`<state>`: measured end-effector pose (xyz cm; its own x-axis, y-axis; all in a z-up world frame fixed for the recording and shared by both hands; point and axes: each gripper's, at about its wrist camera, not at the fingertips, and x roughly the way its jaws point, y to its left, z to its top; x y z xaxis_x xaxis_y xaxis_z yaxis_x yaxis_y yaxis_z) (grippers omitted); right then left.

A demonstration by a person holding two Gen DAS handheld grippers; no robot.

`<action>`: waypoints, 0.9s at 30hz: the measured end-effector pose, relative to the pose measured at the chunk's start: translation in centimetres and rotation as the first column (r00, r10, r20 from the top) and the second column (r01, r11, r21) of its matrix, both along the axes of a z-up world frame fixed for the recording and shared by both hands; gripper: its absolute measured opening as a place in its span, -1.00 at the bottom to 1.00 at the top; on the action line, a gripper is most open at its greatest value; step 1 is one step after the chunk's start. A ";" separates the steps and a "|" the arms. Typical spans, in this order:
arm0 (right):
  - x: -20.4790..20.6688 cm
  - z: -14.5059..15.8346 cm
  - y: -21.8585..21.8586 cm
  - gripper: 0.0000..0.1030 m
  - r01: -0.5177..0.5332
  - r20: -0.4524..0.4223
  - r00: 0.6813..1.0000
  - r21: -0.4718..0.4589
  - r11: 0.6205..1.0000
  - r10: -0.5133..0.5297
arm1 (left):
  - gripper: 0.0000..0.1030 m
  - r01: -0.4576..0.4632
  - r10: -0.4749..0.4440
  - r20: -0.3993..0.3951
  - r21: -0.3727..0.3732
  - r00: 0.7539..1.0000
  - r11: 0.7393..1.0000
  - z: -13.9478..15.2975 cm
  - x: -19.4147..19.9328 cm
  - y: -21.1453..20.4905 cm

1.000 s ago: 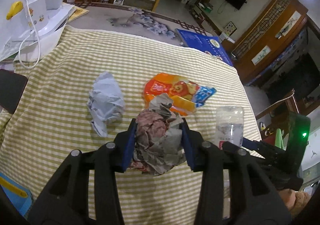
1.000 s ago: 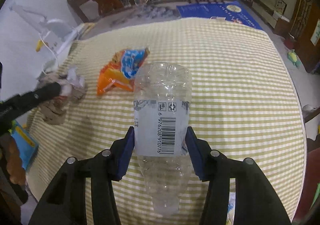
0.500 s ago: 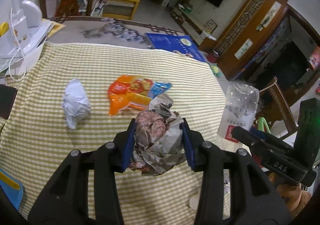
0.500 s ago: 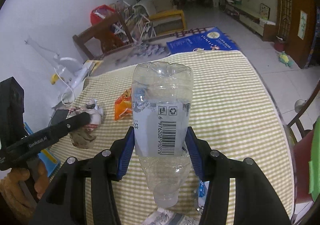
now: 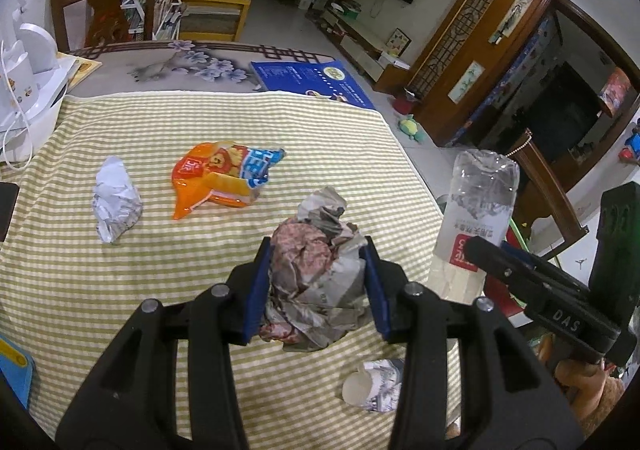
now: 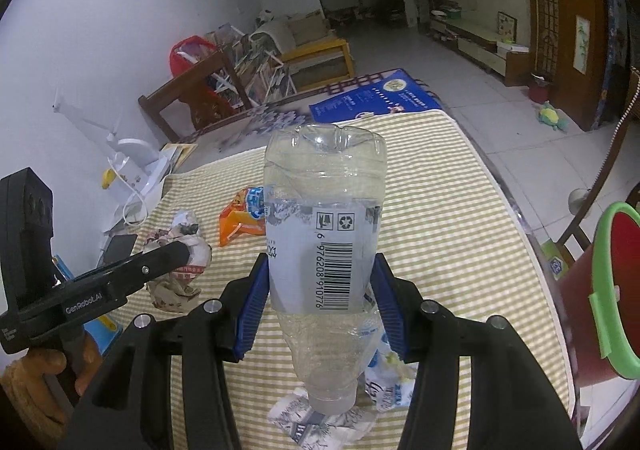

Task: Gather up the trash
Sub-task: 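Carry the newspaper ball and plastic bottle over the red bucket and open both grippers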

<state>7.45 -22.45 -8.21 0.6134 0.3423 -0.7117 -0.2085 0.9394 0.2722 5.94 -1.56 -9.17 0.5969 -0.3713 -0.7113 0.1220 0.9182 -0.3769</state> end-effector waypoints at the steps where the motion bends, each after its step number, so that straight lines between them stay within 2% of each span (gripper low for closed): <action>1: -0.1 0.0 -0.2 -0.05 0.003 0.001 1.000 0.002 1.000 -0.003 | -0.20 0.002 -0.002 0.001 0.000 1.000 1.000 0.0 -0.1 -0.2; 27: -2.2 -0.5 -5.7 -0.05 0.061 -0.006 0.998 0.036 0.998 -0.061 | -0.20 0.043 -0.043 0.011 0.025 0.999 0.999 0.7 -1.1 -4.5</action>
